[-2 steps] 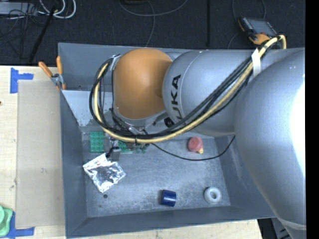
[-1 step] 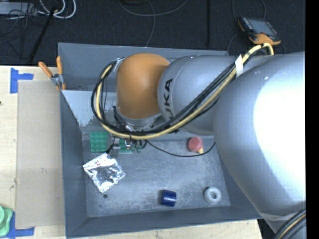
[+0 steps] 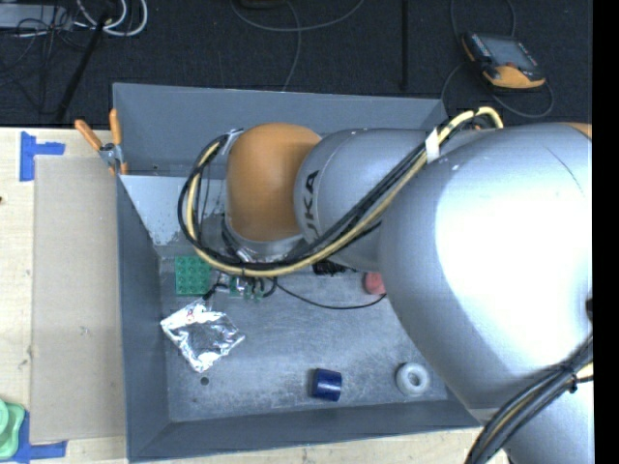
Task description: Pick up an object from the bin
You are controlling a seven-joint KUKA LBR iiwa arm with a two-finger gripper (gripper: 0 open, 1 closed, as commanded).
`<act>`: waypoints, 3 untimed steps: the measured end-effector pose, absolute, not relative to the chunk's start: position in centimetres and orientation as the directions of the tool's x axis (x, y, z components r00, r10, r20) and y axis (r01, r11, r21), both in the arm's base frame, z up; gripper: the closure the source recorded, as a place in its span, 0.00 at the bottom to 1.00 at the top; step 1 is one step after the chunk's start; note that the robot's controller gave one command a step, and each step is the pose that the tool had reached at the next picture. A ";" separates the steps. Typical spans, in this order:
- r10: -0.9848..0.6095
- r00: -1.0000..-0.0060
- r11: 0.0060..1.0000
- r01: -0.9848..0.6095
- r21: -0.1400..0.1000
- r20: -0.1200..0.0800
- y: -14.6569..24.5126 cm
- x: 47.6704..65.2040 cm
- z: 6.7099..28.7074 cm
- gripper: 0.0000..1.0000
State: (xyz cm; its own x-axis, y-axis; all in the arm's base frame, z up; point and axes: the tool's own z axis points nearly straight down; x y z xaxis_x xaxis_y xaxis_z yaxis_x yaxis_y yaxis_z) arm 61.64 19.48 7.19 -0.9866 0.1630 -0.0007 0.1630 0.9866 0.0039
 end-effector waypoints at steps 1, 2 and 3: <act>0.182 -0.983 0.983 0.182 0.005 -0.007 21.2 59.6 19.2 1.00; 0.181 -0.983 0.983 0.181 0.000 -0.001 21.1 59.5 18.6 0.00; -0.216 -0.976 0.976 -0.216 0.000 0.004 20.5 59.0 7.6 0.00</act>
Offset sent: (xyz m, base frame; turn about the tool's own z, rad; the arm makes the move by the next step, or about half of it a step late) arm -0.0216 0.0160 0.1147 0.0227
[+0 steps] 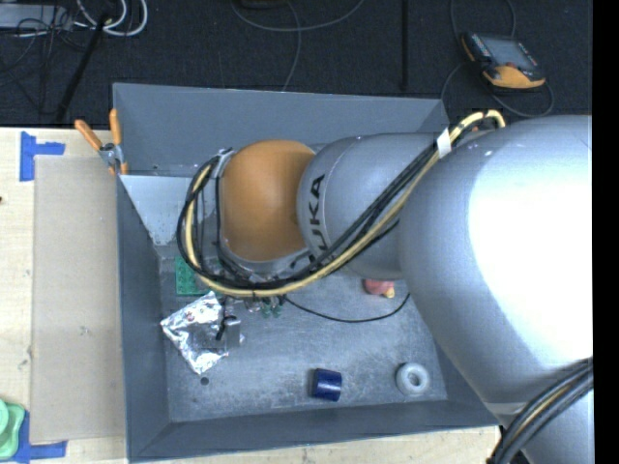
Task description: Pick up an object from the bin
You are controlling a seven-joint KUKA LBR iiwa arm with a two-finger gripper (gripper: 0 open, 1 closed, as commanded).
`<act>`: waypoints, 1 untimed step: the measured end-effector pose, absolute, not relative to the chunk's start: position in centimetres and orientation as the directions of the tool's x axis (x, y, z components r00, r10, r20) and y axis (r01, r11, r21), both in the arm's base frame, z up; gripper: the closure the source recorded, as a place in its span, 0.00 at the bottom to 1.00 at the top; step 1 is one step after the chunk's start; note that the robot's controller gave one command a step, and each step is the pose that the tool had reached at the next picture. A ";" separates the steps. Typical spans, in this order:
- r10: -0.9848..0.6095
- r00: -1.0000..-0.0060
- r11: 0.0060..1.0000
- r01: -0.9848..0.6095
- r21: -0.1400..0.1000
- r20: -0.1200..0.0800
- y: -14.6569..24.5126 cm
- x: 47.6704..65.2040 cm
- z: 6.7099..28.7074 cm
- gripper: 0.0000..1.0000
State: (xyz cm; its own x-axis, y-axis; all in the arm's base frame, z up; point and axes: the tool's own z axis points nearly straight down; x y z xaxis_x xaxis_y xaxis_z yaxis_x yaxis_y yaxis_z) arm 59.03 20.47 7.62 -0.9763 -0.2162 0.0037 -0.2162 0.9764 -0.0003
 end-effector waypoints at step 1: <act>-0.213 -0.977 0.977 -0.213 0.000 0.001 20.5 59.1 7.7 1.00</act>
Offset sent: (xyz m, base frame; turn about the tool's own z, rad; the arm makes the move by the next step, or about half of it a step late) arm 0.0000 0.0000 0.0000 0.0000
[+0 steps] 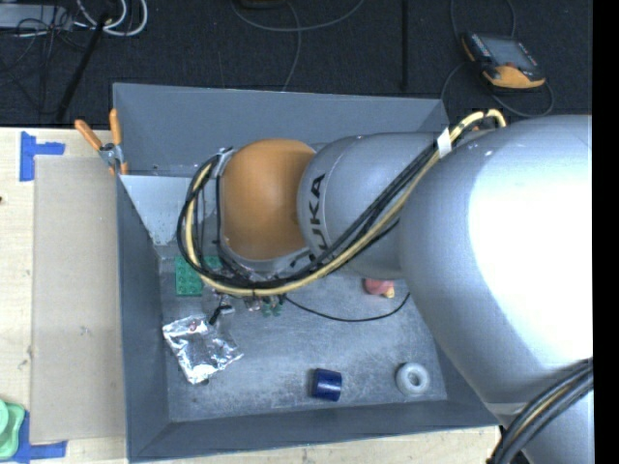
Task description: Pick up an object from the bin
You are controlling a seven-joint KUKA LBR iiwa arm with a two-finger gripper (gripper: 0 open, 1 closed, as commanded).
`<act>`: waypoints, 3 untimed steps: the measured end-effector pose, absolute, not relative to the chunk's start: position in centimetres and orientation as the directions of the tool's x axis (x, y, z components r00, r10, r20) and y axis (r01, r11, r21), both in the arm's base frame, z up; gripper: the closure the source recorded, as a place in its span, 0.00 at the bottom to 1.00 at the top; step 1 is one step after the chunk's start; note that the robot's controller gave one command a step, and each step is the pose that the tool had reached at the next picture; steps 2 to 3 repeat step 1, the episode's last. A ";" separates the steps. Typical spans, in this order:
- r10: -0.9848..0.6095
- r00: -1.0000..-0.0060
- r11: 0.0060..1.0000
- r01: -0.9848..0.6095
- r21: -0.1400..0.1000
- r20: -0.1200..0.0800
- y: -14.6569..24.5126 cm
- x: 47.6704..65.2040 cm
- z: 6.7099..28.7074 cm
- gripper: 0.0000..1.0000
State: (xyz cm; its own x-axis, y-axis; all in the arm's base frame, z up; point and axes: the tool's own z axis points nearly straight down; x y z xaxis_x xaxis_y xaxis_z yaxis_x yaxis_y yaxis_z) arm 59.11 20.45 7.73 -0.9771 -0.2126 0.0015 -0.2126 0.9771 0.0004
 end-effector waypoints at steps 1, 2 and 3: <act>-0.198 -0.980 0.980 -0.198 0.003 -0.008 23.6 53.5 23.0 1.00; -0.198 -0.980 0.980 -0.198 0.003 -0.008 23.6 53.5 23.0 1.00; -0.198 -0.980 0.980 -0.198 0.003 -0.008 23.6 53.5 23.0 1.00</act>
Offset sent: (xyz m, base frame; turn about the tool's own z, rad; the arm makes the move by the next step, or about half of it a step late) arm -0.0571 0.0298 0.1482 0.0174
